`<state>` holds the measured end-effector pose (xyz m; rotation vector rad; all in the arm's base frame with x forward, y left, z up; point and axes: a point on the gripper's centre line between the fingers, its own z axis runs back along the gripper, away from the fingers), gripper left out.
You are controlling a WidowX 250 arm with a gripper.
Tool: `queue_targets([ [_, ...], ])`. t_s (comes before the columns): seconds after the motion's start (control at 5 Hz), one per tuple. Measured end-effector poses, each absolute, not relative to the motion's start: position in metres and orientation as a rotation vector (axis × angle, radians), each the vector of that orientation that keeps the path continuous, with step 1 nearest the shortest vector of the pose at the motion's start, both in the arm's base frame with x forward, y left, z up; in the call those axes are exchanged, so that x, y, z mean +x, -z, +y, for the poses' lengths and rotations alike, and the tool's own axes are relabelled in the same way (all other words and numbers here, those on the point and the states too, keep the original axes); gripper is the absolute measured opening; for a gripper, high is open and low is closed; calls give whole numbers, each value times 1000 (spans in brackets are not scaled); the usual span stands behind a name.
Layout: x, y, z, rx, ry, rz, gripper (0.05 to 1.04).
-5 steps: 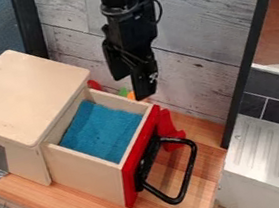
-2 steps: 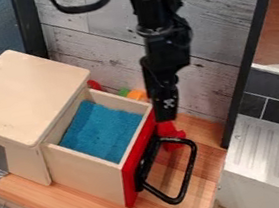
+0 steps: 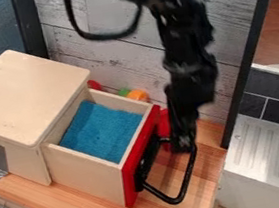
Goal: Closed the drawer
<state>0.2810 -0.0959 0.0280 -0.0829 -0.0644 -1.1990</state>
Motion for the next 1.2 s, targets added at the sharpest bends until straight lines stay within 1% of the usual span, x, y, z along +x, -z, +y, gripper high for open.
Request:
queue_targets([
  [0.2, 270, -14, -110, -34, 1241, -106, 1001],
  [0.4, 266, -4, -121, 5, 1264, -178, 1001],
  [0.6, 269, -5, -131, 29, 1264, -224, 1001],
  [0.8, 268, 1, -137, 26, 1256, -225, 1001],
  [1.0, 272, 5, -141, 29, 1250, -228, 1001],
  [1.2, 275, 10, -140, -7, 1253, -244, 1001],
])
